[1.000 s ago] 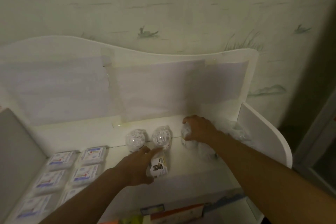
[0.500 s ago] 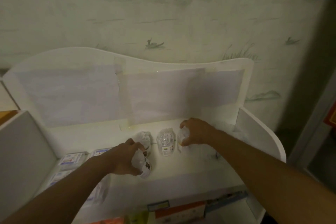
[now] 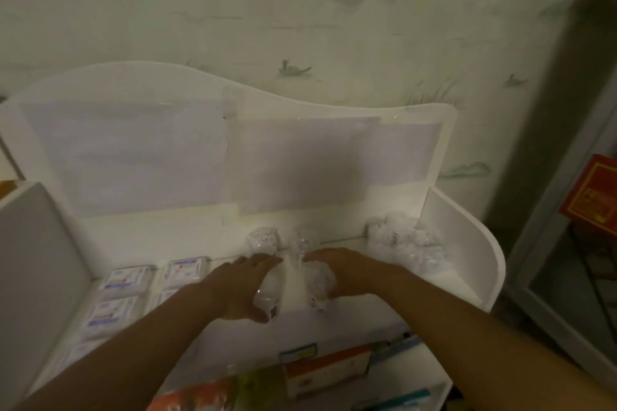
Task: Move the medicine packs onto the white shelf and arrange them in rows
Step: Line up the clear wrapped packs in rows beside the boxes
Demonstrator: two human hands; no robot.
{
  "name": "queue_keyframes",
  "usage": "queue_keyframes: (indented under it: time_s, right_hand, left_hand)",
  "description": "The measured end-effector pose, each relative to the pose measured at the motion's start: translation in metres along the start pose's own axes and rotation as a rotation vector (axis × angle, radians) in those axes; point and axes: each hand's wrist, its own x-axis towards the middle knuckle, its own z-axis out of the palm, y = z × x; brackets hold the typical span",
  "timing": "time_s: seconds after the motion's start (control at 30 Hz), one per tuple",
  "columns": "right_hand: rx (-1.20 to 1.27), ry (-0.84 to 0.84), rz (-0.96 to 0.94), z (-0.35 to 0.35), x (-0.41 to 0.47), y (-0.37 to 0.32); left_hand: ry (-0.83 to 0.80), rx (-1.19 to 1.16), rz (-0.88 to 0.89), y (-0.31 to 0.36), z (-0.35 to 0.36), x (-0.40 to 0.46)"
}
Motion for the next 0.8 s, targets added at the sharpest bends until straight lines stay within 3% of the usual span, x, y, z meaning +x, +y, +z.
queue_keyframes:
  time_s: [0.13, 0.33, 0.8]
  right_hand:
    - [0.062, 0.018, 0.038, 0.008, -0.004, -0.004]
    - [0.077, 0.067, 0.078, 0.006, -0.001, -0.009]
    - [0.072, 0.014, -0.024, 0.003, 0.017, -0.001]
  left_hand:
    - [0.076, -0.133, -0.097, -0.006, 0.006, -0.010]
    - [0.045, -0.225, -0.056, -0.006, 0.006, 0.000]
    - [-0.055, -0.138, -0.111, -0.009, -0.006, 0.008]
